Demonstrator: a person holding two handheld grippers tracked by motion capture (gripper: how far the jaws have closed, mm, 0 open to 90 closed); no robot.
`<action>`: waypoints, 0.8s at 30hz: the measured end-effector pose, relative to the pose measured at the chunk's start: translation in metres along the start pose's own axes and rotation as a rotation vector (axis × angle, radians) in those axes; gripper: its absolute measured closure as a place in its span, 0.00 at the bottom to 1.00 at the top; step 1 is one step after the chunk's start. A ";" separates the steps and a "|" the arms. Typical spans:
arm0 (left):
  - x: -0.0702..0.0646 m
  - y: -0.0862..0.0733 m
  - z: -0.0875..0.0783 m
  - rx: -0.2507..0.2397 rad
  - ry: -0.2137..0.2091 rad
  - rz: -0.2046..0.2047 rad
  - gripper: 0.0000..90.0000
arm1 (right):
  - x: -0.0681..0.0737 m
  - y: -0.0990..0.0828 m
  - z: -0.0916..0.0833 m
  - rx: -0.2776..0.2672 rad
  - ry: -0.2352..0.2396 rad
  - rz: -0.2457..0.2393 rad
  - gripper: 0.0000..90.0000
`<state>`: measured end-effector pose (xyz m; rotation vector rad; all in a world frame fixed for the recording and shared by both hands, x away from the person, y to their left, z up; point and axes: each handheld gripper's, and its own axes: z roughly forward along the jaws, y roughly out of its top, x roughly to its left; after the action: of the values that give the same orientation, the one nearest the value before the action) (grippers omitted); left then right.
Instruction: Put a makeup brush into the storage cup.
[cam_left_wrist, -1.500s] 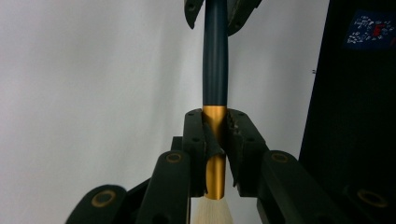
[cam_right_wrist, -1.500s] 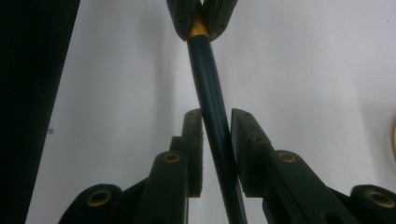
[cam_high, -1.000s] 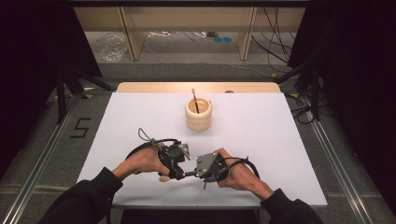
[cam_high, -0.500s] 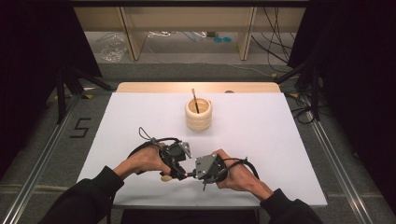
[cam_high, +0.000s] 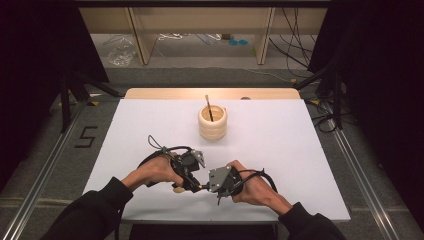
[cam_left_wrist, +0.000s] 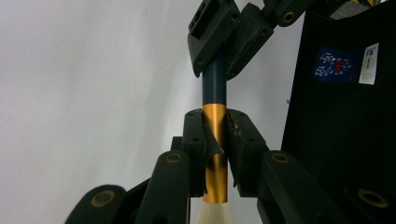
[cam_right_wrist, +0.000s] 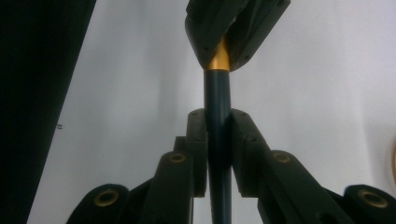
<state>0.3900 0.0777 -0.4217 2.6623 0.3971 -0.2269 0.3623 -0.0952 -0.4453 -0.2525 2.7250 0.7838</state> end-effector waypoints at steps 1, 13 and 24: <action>-0.001 0.000 0.000 -0.004 -0.003 -0.003 0.87 | 0.000 0.000 0.000 0.000 0.000 0.000 0.88; -0.001 0.000 -0.001 -0.024 -0.010 -0.016 0.87 | 0.000 0.001 -0.003 0.014 -0.011 -0.003 0.88; 0.005 0.001 -0.005 -0.043 0.003 0.000 0.82 | -0.001 0.001 -0.007 0.016 -0.027 -0.007 0.89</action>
<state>0.3956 0.0806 -0.4177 2.6207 0.3986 -0.2127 0.3616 -0.0979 -0.4386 -0.2466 2.7028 0.7573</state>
